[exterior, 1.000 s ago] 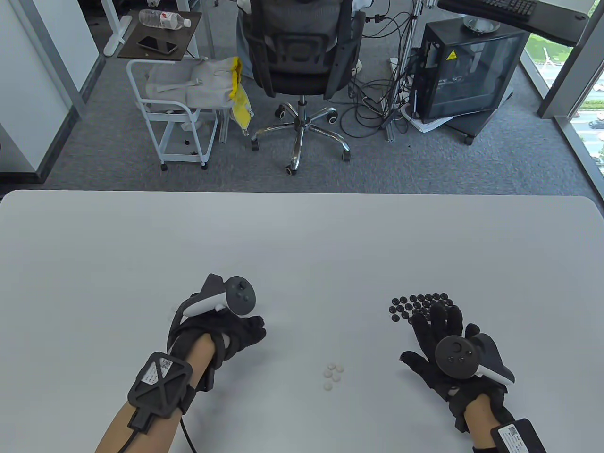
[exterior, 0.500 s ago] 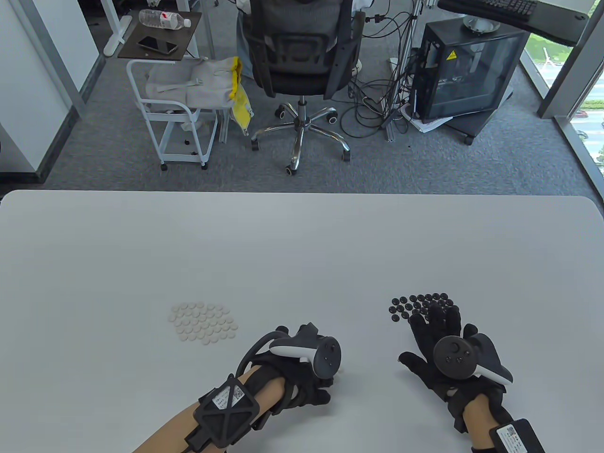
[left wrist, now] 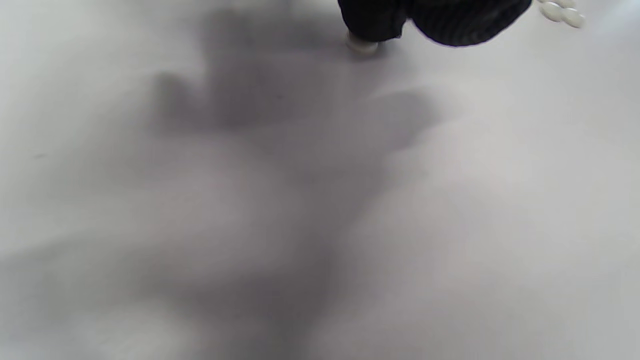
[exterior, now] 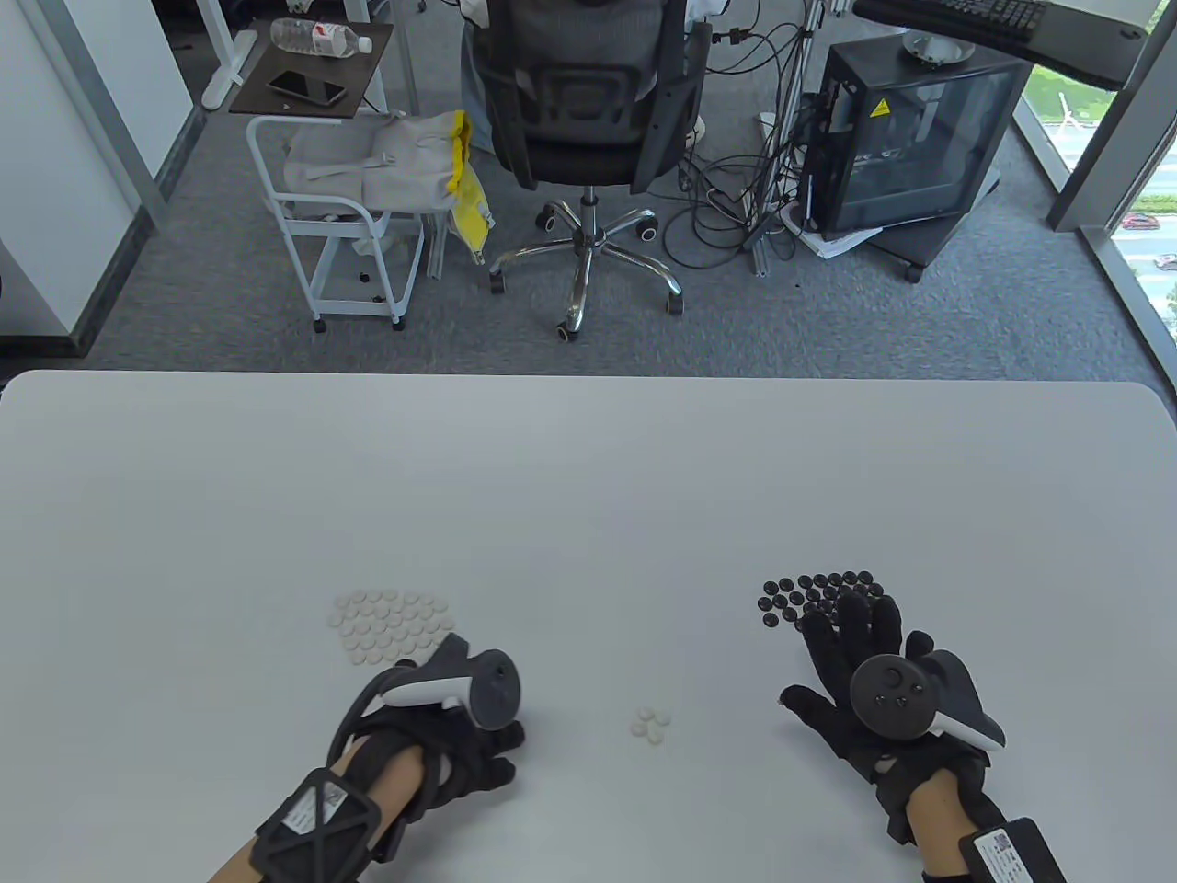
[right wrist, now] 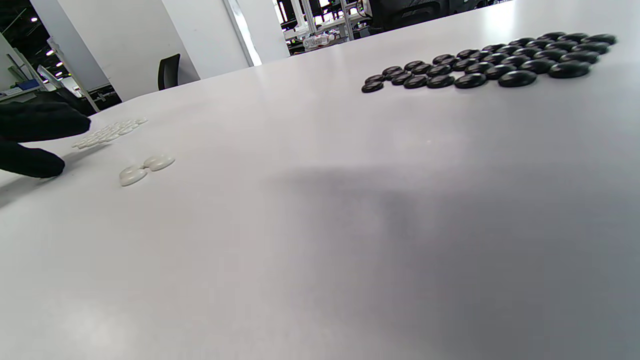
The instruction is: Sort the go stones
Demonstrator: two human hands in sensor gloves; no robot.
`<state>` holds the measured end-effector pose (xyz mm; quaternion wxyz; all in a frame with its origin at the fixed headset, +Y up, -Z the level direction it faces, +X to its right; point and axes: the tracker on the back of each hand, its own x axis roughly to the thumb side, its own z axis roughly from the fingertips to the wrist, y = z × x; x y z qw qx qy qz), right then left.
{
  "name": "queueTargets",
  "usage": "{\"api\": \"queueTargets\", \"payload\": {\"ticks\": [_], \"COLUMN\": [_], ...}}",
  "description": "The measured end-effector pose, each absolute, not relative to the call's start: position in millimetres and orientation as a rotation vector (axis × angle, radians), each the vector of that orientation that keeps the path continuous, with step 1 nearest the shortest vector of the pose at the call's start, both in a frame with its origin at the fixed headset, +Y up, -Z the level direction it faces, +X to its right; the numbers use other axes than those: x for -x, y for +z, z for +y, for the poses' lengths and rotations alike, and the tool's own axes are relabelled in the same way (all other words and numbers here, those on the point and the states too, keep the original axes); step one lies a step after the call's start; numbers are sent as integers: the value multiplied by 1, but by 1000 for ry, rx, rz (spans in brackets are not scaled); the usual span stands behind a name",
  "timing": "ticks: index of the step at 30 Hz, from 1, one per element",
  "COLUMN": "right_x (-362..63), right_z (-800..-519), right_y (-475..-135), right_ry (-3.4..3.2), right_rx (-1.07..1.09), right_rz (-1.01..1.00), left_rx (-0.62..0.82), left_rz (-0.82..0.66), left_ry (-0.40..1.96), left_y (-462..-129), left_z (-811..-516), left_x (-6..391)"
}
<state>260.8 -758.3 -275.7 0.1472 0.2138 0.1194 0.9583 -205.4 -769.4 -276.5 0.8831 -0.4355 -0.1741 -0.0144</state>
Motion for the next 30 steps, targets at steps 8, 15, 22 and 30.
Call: {"api": "queueTargets", "payload": {"ticks": [8, 15, 22, 30], "right_x": [-265, -261, -261, -263], "right_z": [-761, -762, -760, -759], "right_y": [-277, -277, -277, -277], "right_ry": [2762, 2763, 2758, 2762], "right_rx": [-582, -585, -581, -571], "right_rz": [365, 382, 374, 382], "left_rx": [901, 883, 828, 734], "left_rz": [-103, -59, -56, -243], "left_ry": [85, 106, 91, 133], "left_y": [-280, -298, -310, -319], "left_z": [-775, -782, -774, -721], "left_x": [300, 305, 295, 233]}}
